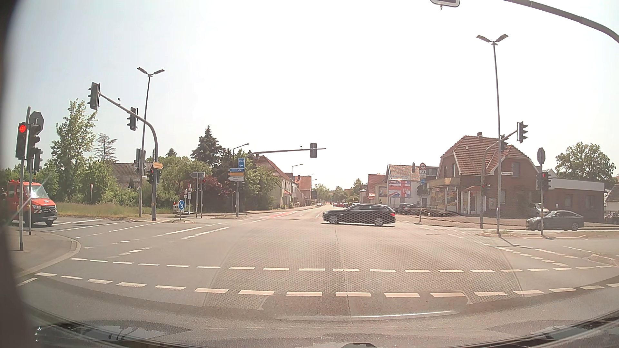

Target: Follow the waypoints while adhering to traffic rules and regulations

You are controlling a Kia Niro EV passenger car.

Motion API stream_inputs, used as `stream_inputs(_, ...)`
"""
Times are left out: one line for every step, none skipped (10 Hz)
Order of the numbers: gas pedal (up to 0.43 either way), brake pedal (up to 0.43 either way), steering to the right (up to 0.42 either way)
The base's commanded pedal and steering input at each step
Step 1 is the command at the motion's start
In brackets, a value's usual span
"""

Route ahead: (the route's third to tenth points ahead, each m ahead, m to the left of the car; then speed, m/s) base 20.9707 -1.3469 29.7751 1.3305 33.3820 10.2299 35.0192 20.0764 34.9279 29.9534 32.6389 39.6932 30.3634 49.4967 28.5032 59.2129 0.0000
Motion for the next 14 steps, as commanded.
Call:
stream_inputs(0.0, 0.262, 0.019)
stream_inputs(0.0, 0.262, 0.019)
stream_inputs(0.0, 0.262, 0.019)
stream_inputs(0.0, 0.262, 0.019)
stream_inputs(0.0, 0.262, 0.019)
stream_inputs(0.0, 0.262, 0.019)
stream_inputs(0.0, 0.262, 0.019)
stream_inputs(0.0, 0.262, 0.019)
stream_inputs(0.0, 0.262, 0.019)
stream_inputs(0.0, 0.262, 0.019)
stream_inputs(0.0, 0.262, 0.019)
stream_inputs(0.0, 0.262, 0.019)
stream_inputs(0.0, 0.262, 0.019)
stream_inputs(0.0, 0.262, 0.019)
